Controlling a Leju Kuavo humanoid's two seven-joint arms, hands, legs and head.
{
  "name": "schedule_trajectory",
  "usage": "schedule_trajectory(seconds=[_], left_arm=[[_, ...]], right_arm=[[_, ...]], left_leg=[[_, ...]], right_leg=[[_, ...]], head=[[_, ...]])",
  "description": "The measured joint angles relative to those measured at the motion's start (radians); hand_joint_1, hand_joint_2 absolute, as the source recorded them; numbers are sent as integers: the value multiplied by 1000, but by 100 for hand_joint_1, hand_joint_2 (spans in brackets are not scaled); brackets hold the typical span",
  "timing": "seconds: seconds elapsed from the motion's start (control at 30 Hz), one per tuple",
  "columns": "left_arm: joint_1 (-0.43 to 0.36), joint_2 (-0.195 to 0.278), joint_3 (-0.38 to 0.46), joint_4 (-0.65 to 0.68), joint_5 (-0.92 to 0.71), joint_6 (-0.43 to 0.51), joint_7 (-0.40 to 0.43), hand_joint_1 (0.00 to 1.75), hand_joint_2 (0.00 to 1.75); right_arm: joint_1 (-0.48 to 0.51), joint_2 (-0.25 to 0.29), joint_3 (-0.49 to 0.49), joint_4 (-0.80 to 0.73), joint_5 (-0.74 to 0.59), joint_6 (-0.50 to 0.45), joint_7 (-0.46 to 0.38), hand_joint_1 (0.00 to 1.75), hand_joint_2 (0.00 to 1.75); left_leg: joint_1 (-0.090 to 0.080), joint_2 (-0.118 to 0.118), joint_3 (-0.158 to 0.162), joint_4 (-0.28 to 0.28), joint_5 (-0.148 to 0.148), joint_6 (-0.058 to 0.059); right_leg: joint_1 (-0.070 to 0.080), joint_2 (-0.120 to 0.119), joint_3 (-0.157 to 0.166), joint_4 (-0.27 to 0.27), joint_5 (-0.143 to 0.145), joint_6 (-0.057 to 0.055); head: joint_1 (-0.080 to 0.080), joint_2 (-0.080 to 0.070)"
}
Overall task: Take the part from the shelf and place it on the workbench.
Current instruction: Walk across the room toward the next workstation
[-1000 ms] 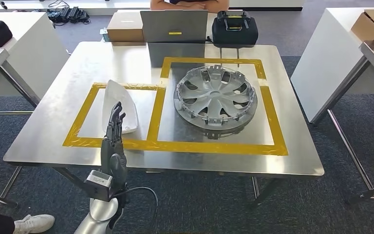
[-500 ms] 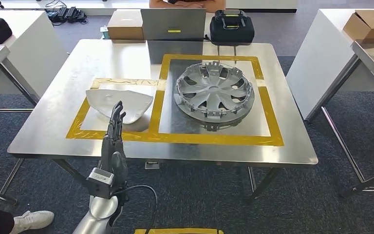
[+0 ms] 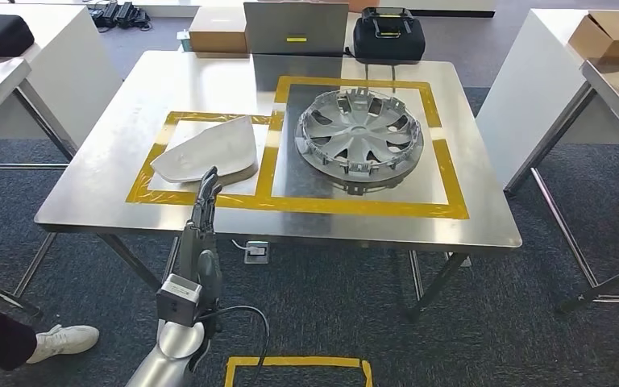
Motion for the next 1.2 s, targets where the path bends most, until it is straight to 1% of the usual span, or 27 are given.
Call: schedule_trajectory(seconds=[0.03,0.07,0.1,0.13,0.2,0.23,0.27,0.3,0.33,0.4,0.43,0.47,0.53,0.57,0.6,0.63,0.7,0.73,0.77,0.8,0.87,0.93,1.0,1.07,1.1,1.13,1.2], left_arm=[[0,0,0,-1,0,0,0,0,0],[0,-1,0,-2,0,0,0,0,0],[0,-1,0,-3,-1,-1,0,0,0],[-1,0,0,-4,-2,-1,0,0,0],[-1,0,0,-6,-3,-3,1,0,0],[-1,0,0,-7,-3,-4,2,0,0],[-1,0,0,-7,-3,-6,4,0,0],[-1,0,0,-8,-4,-8,5,0,0],[-1,0,0,-9,-5,-10,7,0,0],[-4,-1,0,-11,-6,-15,9,0,0],[-5,-1,0,-10,-5,-17,9,0,0],[-6,-1,0,-10,-4,-19,9,0,0],[-6,-1,0,-7,-2,-22,9,0,0],[-6,-2,0,-6,-2,-23,9,0,0],[-7,-2,0,-6,-1,-24,9,0,0],[-7,-3,0,-5,0,-26,12,0,0],[-7,-3,0,-1,7,-35,26,0,0],[-7,-3,0,5,13,-43,38,0,0],[-9,-3,0,19,20,-50,50,0,0],[-15,-3,1,41,26,-58,61,0,0],[-29,-4,5,118,37,-72,81,0,0],[-49,-7,15,219,50,-82,88,0,0],[-82,-16,34,366,73,-91,83,0,0],[-102,-21,61,531,101,-98,64,0,0],[-105,-22,72,592,108,-100,56,0,0],[-109,-21,81,647,107,-100,64,0,0],[-122,-19,87,750,88,-106,152,0,0]], right_arm=[[0,0,0,0,1,0,0,0,0],[0,0,0,0,1,0,0,0,0],[-1,0,0,0,2,1,1,0,0],[-1,0,0,0,3,1,1,0,0],[0,0,0,0,3,2,1,0,0],[0,1,0,0,3,2,1,0,0],[0,1,0,0,3,2,1,0,0],[0,1,0,0,3,2,1,0,0],[0,1,0,0,3,2,1,0,0],[1,0,-1,0,3,2,0,0,0],[1,0,-1,0,4,2,-1,0,0],[2,-1,-1,0,5,2,-2,0,0],[3,-1,-1,0,7,2,-3,0,0],[5,-1,-1,0,8,3,-3,0,0],[6,0,-1,0,9,4,-2,0,0],[8,0,-1,0,10,5,-1,0,0],[9,0,-1,0,12,6,0,0,0],[9,-1,-1,0,12,7,0,0,0],[9,-1,-1,0,12,7,0,0,0],[9,-1,-1,0,13,7,-1,0,0],[7,-1,-2,0,16,8,-1,0,0],[3,-2,-3,0,18,7,-2,0,0],[0,-2,-4,0,23,8,-1,0,0],[0,-1,-5,0,27,8,0,0,0],[-1,0,-6,0,29,8,1,0,0],[0,1,-6,0,31,9,2,0,0],[0,2,-6,0,36,11,7,0,0]], left_leg=[[1,-1,-3,-1,4,-6],[1,-3,-10,7,-8,-11],[2,-4,-22,32,-39,-16],[3,-6,-37,79,-86,-21],[5,-5,-66,207,-180,-29],[6,-5,-70,257,-197,-33],[8,-5,-59,276,-192,-35],[10,-5,-29,259,-170,-37],[12,-5,17,210,-145,-39],[13,-7,114,77,-140,-37],[13,-9,141,30,-149,-31],[10,-12,150,8,-159,-22],[7,-11,138,3,-149,-1],[7,-9,131,4,-140,9],[7,-7,122,3,-130,18],[8,-5,110,2,-120,26],[4,-4,83,3,-97,33],[2,-4,68,4,-86,35],[-1,-3,54,4,-74,36],[-4,-3,40,4,-63,36],[-9,-3,18,5,-44,36],[-12,-2,4,4,-26,30],[-9,1,-1,-3,-7,18],[-7,2,-3,-9,2,5],[-7,1,-10,3,-17,-1],[-7,0,-22,34,-53,-7],[-1,-2,-55,152,-153,-19]], right_leg=[[-2,-2,-6,-4,8,-7],[-4,-4,-15,-7,20,-14],[-8,-5,-26,-11,33,-20],[-10,-7,-39,-12,46,-24],[-10,-8,-68,-11,68,-27],[-10,-9,-83,-10,79,-26],[-11,-10,-98,-8,90,-24],[-12,-11,-113,-6,100,-20],[-14,-12,-128,-2,109,-16],[-14,-11,-150,7,125,-3],[-13,-11,-155,10,133,5],[-13,-10,-158,10,141,12],[-15,-8,-160,6,156,26],[-17,-7,-165,11,147,31],[-18,-6,-175,34,120,35],[-18,-6,-190,77,76,38],[-16,-5,-228,209,-23,40],[-14,-5,-237,266,-48,39],[-13,-5,-233,295,-51,36],[-10,-5,-209,286,-34,30],[0,-5,-116,174,11,10],[10,-5,-31,43,15,-9],[17,-5,-8,-8,10,-18],[15,-4,-15,-21,33,-25],[11,-4,-22,-27,47,-28],[6,-4,-32,-33,61,-31],[2,-9,-59,-33,84,-33]], head=[[2,0],[1,0],[-2,0],[-5,0],[-11,0],[-13,0],[-14,0],[-14,0],[-15,0],[-18,0],[-18,0],[-18,0],[-16,0],[-14,0],[-13,0],[-10,0],[-4,0],[-2,0],[-1,0],[0,0],[1,0],[0,0],[3,0],[9,0],[9,0],[7,0],[1,0]])
